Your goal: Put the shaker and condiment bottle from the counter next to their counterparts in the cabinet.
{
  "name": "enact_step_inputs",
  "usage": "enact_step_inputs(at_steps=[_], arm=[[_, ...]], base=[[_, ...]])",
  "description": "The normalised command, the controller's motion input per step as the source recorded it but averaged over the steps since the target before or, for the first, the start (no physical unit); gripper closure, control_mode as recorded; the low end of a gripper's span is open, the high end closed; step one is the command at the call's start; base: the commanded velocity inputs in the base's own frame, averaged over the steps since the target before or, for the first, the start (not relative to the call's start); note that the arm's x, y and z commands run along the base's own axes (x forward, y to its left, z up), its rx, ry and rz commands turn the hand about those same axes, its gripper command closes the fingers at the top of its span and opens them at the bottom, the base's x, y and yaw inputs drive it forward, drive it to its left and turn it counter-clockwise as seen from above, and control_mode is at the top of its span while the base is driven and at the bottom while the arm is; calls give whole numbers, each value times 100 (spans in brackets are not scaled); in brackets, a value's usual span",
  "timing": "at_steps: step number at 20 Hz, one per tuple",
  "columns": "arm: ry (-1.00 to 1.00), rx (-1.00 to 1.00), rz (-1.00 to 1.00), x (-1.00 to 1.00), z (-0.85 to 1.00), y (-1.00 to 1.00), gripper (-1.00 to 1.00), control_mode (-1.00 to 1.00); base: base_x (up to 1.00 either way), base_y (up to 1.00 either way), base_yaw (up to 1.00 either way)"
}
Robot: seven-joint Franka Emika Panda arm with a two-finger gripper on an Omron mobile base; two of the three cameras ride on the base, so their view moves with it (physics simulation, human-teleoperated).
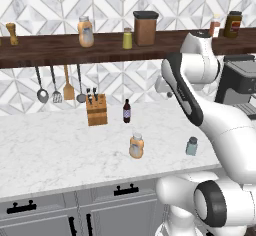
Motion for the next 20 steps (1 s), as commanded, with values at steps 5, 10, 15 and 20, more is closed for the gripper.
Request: enact_step_inputs(at_steps=[5,10,15,20], arm=[[-1,0,0,-4,0,0,-100,-100],[-5,0,0,-14,0,0,-100,-100],[-6,0,0,-20,0,0,-100,-100],[-5,0,0,-20,0,0,-100,-100]], base=[[0,0,0],[0,0,0],[0,0,0],[0,0,0]])
